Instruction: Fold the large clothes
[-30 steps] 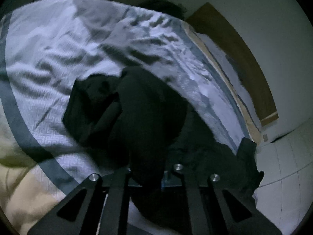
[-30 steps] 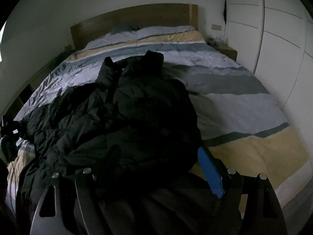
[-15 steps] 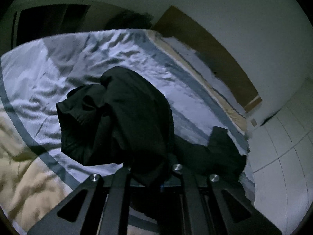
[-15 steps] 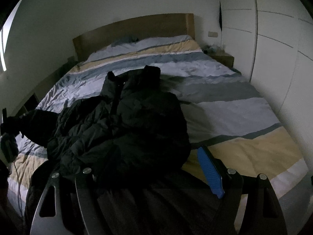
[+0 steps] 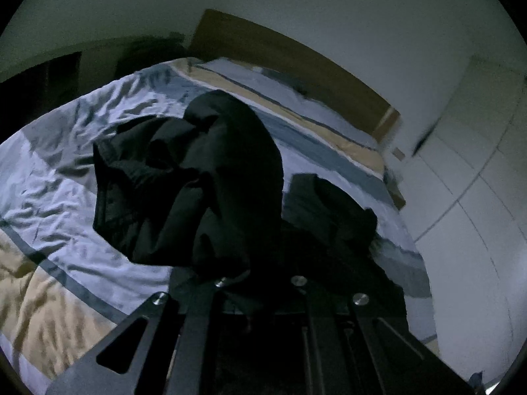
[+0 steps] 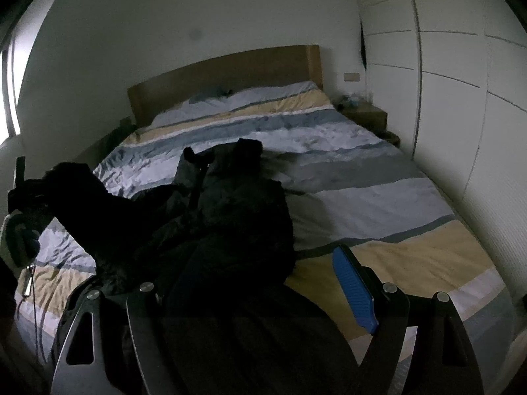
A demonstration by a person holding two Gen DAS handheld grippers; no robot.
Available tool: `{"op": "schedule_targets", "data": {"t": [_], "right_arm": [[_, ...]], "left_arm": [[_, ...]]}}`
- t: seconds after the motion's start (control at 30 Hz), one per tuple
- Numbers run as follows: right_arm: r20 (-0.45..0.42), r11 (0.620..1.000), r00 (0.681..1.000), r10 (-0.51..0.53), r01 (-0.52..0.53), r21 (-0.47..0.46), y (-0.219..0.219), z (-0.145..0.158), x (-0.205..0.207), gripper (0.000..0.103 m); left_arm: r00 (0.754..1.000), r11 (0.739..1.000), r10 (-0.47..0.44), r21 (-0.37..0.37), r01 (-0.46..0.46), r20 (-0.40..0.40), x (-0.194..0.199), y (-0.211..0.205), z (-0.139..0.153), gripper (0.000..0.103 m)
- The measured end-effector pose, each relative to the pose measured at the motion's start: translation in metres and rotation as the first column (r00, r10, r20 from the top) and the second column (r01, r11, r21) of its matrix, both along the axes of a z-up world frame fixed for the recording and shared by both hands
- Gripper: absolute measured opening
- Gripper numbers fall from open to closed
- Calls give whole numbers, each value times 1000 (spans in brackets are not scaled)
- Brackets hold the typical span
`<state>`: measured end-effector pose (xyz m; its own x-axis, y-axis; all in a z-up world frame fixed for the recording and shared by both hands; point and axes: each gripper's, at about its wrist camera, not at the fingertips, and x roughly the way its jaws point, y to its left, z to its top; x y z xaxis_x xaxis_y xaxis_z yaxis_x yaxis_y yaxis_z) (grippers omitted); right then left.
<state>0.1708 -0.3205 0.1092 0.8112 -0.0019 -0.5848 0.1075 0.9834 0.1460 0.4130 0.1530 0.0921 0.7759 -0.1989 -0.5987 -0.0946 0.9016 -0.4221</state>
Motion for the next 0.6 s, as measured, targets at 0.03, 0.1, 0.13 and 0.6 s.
{"op": "schedule_targets", "data": {"t": [0.03,0.1,0.13,0.6], "right_arm": [[3,1000,1000,-2,2,3,-4,1,-3,80],[8,1000,1000,-9,9,10,-10,1,-10,80],[10,1000,1000,-12,12,14,-13,0,-13,80],[6,999,999,-39,39,21,-28,0,-41,80]], "left_arm": [[1000,1000,-12,12,12,-3,-2,-11,0,6],[999,998,-36,43,36,-12,-6,-30,-2,6],[999,997,-47,59,48,-17,-8,-39,-5,6],[962,946,-182,231,228,-205,-36,-152,-106,6]]}}
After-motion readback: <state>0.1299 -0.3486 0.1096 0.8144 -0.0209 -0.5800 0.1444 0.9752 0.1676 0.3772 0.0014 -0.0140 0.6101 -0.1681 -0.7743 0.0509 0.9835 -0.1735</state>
